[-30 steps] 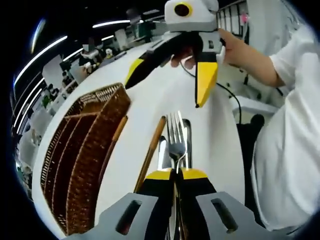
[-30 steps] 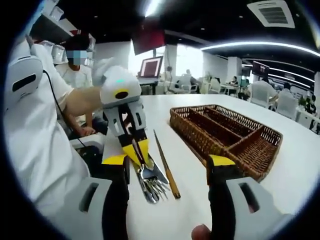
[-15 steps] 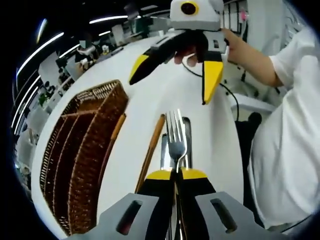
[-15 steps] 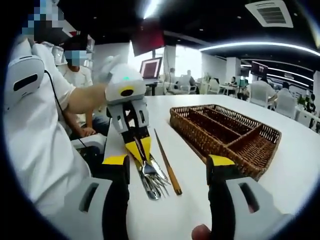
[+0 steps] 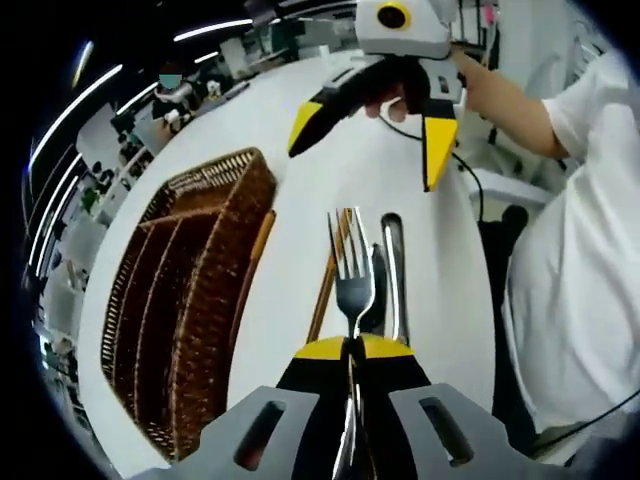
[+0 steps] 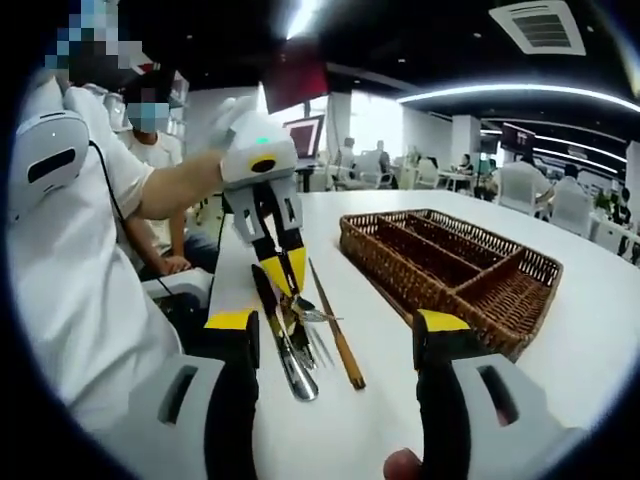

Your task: Arrange the knives, forks, and spoons in their matching storage slots by inserting each utensil handle-first until every utensil is classified and aligned in the correct compartment

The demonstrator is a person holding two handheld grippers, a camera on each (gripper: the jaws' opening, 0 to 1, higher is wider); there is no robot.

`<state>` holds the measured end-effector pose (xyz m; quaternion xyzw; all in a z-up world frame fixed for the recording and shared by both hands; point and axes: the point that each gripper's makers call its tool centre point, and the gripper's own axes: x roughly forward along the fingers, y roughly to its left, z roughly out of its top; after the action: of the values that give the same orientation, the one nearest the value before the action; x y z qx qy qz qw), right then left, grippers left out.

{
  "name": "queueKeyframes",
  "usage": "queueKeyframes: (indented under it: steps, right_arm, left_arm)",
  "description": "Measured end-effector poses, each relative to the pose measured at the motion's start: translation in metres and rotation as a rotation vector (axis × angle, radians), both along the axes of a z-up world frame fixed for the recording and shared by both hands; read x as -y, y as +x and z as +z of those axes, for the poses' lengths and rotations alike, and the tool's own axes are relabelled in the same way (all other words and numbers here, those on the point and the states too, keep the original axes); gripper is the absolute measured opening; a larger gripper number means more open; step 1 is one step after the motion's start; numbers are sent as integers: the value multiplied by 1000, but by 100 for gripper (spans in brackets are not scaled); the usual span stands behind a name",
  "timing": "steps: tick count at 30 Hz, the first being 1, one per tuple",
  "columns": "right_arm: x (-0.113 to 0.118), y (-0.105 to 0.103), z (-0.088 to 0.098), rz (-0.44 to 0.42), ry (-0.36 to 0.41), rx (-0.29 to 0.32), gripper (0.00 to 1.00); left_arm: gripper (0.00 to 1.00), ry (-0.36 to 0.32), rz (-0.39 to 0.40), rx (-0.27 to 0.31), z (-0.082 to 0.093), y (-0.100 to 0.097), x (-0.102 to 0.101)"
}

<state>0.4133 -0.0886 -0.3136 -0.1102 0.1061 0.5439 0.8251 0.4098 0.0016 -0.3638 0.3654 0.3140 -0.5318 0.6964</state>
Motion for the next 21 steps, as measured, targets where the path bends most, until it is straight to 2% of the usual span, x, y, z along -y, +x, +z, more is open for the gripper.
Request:
queueKeyframes:
  steps: [9,17,21]
  right_arm:
    - [-4,-1,-2,2,-1,-3,64]
    - [-6,-1,-4,4,-5,-9,64]
    - [-8,-1,-4,5,-4,-11,64]
  left_arm:
    - [1,102,4,21,-8,9,-19]
    - [1,127,-5,15,-22,8,-21]
    - [2,105,6,7,-20,11,-21]
